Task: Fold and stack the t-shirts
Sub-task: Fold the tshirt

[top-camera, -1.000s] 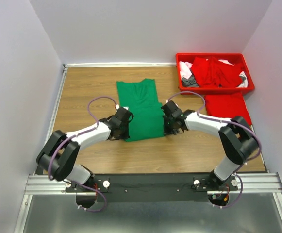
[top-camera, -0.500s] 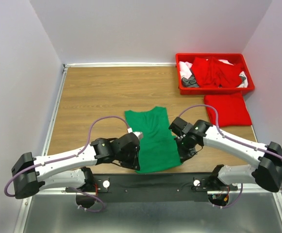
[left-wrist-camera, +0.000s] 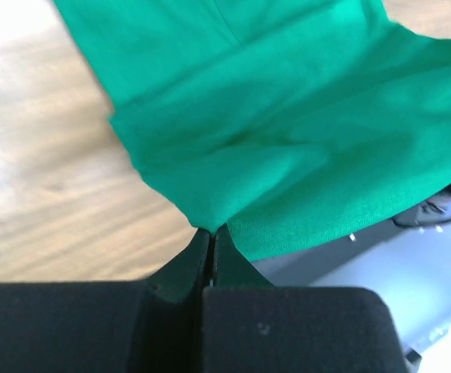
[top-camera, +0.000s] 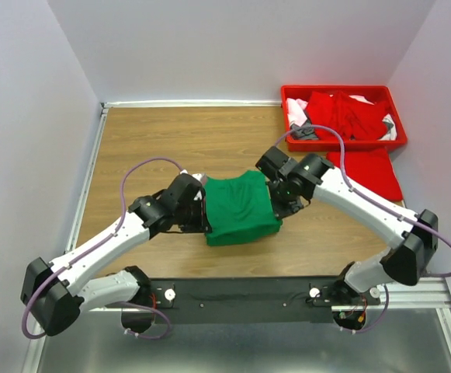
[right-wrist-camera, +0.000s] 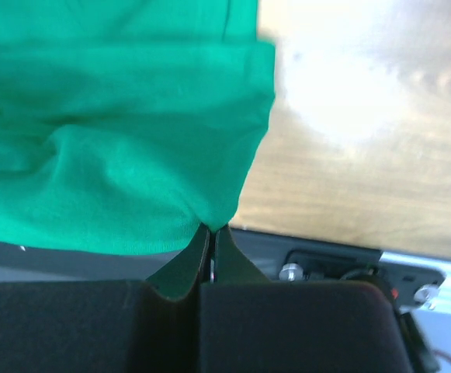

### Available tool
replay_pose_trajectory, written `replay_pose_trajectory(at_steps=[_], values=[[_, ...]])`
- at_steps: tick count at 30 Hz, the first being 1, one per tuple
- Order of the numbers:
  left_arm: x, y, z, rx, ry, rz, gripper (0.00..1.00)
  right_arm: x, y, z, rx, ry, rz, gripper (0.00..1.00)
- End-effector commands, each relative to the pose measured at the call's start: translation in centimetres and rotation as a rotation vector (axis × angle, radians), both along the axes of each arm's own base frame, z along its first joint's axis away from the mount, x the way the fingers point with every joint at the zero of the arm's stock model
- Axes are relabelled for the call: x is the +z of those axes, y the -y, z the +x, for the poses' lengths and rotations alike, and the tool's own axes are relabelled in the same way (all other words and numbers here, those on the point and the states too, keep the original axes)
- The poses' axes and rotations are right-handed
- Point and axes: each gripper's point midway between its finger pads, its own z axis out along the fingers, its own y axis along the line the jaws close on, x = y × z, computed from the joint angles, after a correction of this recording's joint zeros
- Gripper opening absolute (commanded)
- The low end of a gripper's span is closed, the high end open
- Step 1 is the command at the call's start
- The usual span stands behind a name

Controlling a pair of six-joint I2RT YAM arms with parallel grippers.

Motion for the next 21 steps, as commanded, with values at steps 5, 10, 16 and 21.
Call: replay_pose_trajectory(at_steps=[5,10,16,21], values=[[2.1,-0.8,3.8,-0.06,0.101,0.0,0.0,2.9,0.1,5.4,0.034,0.1,-0.043,0.0],[2.7,-1.2,6.4,-0.048,0.125,-0.001,0.0,3.5,0.3,7.9,0.033,0.109,-0.033,0.0],[2.0,-1.8,8.8,-0.05,0.134,-0.002,0.0,3.9,0.2,10.4,0.041,0.118,-0.019,0.01],[1.5,-2.7,10.8,-0.016,0.141,-0.002,0.0,3.2,-0.2,12.9,0.038,0.121,-0.024,0.0]])
